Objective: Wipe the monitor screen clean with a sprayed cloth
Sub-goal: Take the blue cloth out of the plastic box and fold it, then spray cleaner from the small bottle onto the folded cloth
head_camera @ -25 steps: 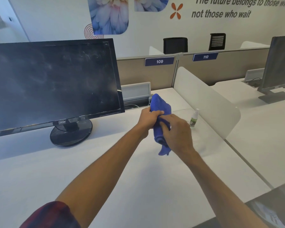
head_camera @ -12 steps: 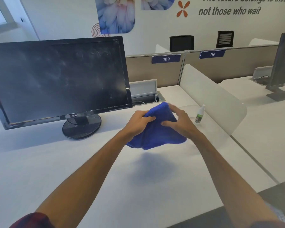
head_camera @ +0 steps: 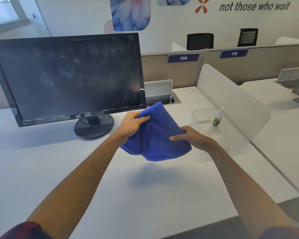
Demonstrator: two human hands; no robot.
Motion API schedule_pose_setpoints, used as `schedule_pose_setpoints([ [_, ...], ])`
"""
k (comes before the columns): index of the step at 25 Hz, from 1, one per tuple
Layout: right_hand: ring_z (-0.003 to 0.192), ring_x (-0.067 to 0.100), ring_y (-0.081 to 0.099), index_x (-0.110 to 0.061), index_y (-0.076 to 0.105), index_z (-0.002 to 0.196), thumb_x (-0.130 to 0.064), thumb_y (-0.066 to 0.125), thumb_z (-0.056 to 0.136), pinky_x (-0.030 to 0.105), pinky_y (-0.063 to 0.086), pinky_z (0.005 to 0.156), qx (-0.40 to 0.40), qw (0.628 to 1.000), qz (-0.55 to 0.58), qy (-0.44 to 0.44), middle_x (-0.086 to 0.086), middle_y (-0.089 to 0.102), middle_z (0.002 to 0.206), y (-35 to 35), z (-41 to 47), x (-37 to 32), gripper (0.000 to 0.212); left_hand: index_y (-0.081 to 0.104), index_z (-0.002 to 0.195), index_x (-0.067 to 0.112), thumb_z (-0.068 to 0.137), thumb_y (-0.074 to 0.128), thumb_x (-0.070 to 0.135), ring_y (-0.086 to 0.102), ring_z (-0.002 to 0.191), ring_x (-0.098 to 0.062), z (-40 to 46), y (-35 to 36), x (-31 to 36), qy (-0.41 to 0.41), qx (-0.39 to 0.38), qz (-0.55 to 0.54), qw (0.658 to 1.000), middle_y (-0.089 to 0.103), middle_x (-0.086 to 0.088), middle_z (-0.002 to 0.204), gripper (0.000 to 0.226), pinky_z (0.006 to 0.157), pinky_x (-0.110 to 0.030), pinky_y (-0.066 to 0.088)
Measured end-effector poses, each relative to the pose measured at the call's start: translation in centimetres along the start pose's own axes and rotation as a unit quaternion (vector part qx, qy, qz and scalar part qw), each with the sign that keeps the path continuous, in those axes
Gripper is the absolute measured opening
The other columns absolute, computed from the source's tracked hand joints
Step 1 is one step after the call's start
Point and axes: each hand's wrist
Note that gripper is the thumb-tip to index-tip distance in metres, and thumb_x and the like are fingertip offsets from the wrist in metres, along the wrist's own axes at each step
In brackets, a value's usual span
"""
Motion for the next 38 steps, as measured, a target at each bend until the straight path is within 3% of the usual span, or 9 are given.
schedule_pose_setpoints([
  [4,0.107,0.028,0.065,-0.009,0.066,0.116,-0.022,0.070,0.086,0.039,0.050,0.094,0.042,0.991,0.126,-0.010,0.010,0.070,0.116,-0.3,2.0,2.6,0.032,0.072,0.094,0.015,0.091,0.062,0.027,0.069,0.089,-0.024,0.4,-0.7,-3.5,-0.117,0.058,-0.088,0.988,0.075,-0.005,0.093,0.017,0.082,-0.036,0.054],
  [8,0.101,0.028,0.065,-0.012,0.067,0.113,-0.028,0.070,0.086,0.034,0.054,0.078,0.176,0.964,0.198,0.023,0.008,0.071,0.108,0.5,4.7,4.0,0.031,0.070,0.102,0.015,0.091,0.062,0.029,0.068,0.092,-0.023,-0.1,0.5,-7.9,-0.235,0.074,-0.182,0.952,0.074,-0.003,0.099,0.019,0.074,-0.034,0.053],
  [11,0.103,0.024,0.065,-0.017,0.060,0.122,-0.031,0.072,0.083,0.032,0.051,0.077,0.153,0.954,0.249,0.072,0.004,0.070,0.114,1.8,6.5,5.7,0.043,0.065,0.107,0.013,0.092,0.060,0.023,0.066,0.090,-0.022,-1.0,2.0,-11.2,-0.289,0.132,-0.251,0.914,0.070,-0.006,0.103,0.018,0.071,-0.033,0.052],
  [17,0.136,0.025,0.037,-0.029,0.010,0.153,-0.011,0.064,0.086,0.032,0.035,0.100,0.115,0.985,0.067,0.115,0.006,0.037,0.147,5.4,8.5,8.5,0.089,0.063,0.115,0.016,0.090,0.057,0.013,0.065,0.092,-0.024,-1.7,2.8,-15.2,-0.307,0.157,-0.237,0.908,0.069,-0.007,0.108,0.026,0.074,-0.036,0.053],
  [24,0.120,0.030,0.052,-0.025,0.014,0.153,-0.023,0.061,0.091,0.037,0.042,0.096,0.216,0.968,-0.116,0.059,0.010,0.050,0.137,5.9,9.1,9.1,0.078,0.044,0.135,0.024,0.083,0.065,0.012,0.060,0.100,-0.025,-1.9,2.7,-15.5,-0.201,0.170,-0.001,0.965,0.063,-0.002,0.112,0.057,0.079,-0.033,0.048],
  [27,0.125,0.029,0.047,-0.022,0.028,0.149,-0.039,0.054,0.094,0.041,0.042,0.095,0.270,0.884,-0.381,0.004,0.009,0.037,0.148,6.9,9.0,9.7,0.064,0.031,0.146,0.022,0.086,0.063,0.019,0.049,0.121,-0.026,-2.6,2.7,-16.2,-0.101,0.141,0.158,0.972,0.053,-0.003,0.130,0.068,0.095,-0.038,0.044],
  [29,0.135,0.026,0.036,-0.023,0.036,0.146,-0.046,0.043,0.097,0.043,0.035,0.104,0.236,0.856,-0.459,-0.023,0.007,0.031,0.153,7.8,8.7,10.7,0.055,0.035,0.145,0.019,0.090,0.051,0.040,0.035,0.134,-0.027,-2.9,2.3,-17.5,-0.037,0.097,0.334,0.937,0.039,-0.007,0.147,0.060,0.105,-0.046,0.037],
  [32,0.136,0.023,0.037,-0.022,0.043,0.143,-0.049,0.037,0.099,0.041,0.031,0.107,0.193,0.863,-0.467,-0.015,0.004,0.036,0.152,7.3,8.6,11.3,0.052,0.042,0.141,0.020,0.091,0.023,0.058,0.026,0.141,-0.028,-2.7,1.6,-19.3,-0.028,0.056,0.445,0.893,0.034,-0.009,0.152,0.065,0.109,-0.052,0.031],
  [38,0.087,0.022,0.067,-0.013,0.068,0.110,-0.028,0.060,0.091,0.032,0.047,0.076,0.446,0.818,-0.335,-0.142,0.004,0.071,0.105,-1.7,7.5,6.8,0.026,0.039,0.141,0.020,0.092,0.021,0.058,0.038,0.134,-0.023,-1.9,0.5,-19.6,-0.008,0.083,0.421,0.903,0.042,-0.004,0.146,0.065,0.112,-0.047,0.028],
])
Point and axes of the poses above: each hand's wrist, its own z-axis towards the middle knuckle, its own y-axis out of the palm, x = y × z
